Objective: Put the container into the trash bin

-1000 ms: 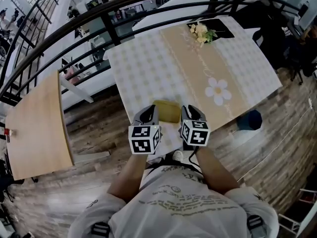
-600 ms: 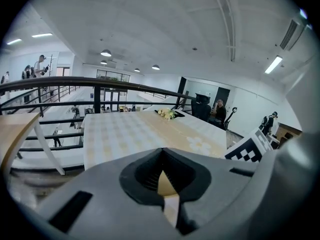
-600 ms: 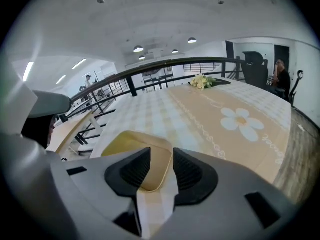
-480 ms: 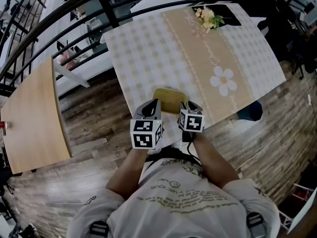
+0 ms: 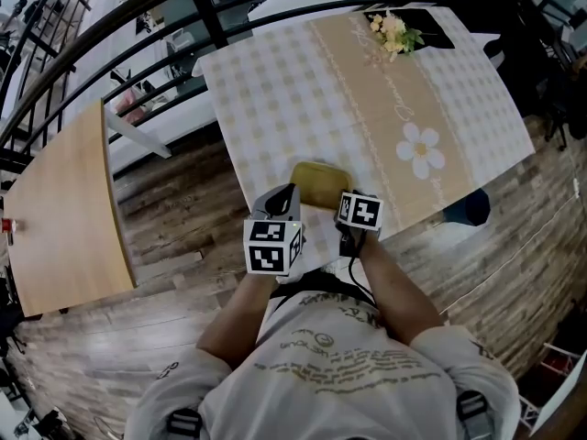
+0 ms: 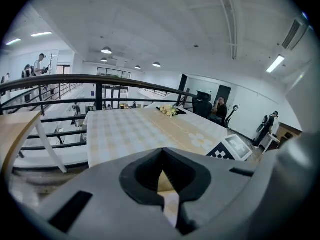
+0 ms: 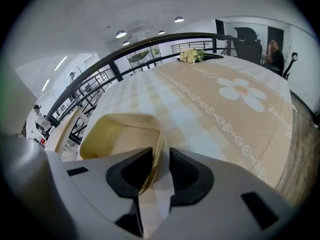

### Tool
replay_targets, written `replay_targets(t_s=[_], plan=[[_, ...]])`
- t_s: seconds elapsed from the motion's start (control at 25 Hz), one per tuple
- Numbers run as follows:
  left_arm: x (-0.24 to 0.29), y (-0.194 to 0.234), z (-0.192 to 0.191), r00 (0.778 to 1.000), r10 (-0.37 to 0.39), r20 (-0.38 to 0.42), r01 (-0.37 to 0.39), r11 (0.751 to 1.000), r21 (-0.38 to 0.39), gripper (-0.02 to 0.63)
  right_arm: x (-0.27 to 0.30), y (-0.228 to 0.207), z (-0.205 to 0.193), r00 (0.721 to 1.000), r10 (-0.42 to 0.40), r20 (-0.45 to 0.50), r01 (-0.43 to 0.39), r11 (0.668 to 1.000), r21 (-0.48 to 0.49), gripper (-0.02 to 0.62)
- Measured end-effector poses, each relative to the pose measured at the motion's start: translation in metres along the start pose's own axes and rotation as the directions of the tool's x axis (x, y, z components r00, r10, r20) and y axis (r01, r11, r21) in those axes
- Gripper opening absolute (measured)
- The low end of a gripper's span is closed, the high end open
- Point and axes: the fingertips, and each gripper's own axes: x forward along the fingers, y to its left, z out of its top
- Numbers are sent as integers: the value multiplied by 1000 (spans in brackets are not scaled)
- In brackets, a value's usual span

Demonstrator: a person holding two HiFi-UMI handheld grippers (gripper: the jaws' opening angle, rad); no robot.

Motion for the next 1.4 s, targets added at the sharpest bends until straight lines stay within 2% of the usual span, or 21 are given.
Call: replay_targets(t_s=[0.12, 0.24, 0.48, 0.76, 1.04, 1.4], plan=[[-1, -1, 1, 1000, -5, 9, 5, 1000, -1, 6, 0, 0, -1, 1000, -18, -20, 19, 1000, 16, 32], [-4, -3, 2, 1000, -9, 11, 9, 1000, -3, 6, -3, -2, -2, 999, -24, -36, 27, 998, 56, 9], [-5, -3, -1, 1000, -13, 11, 13, 1000, -1, 6, -10, -5, -4, 1000, -8, -26, 11, 993, 119, 6], [-6, -9, 6, 999, -34, 33, 34, 999, 17, 6, -31, -8, 11, 1000, -22, 17, 20, 992, 128, 5], [-8, -19, 17, 996, -65, 54, 63, 997, 42, 5, -62, -25, 30, 995, -75, 64, 62, 980, 188, 5], [-2, -49, 24, 987, -157, 43, 151, 983, 105, 6, -106, -69, 30, 976, -186, 115, 143, 941, 307, 5]])
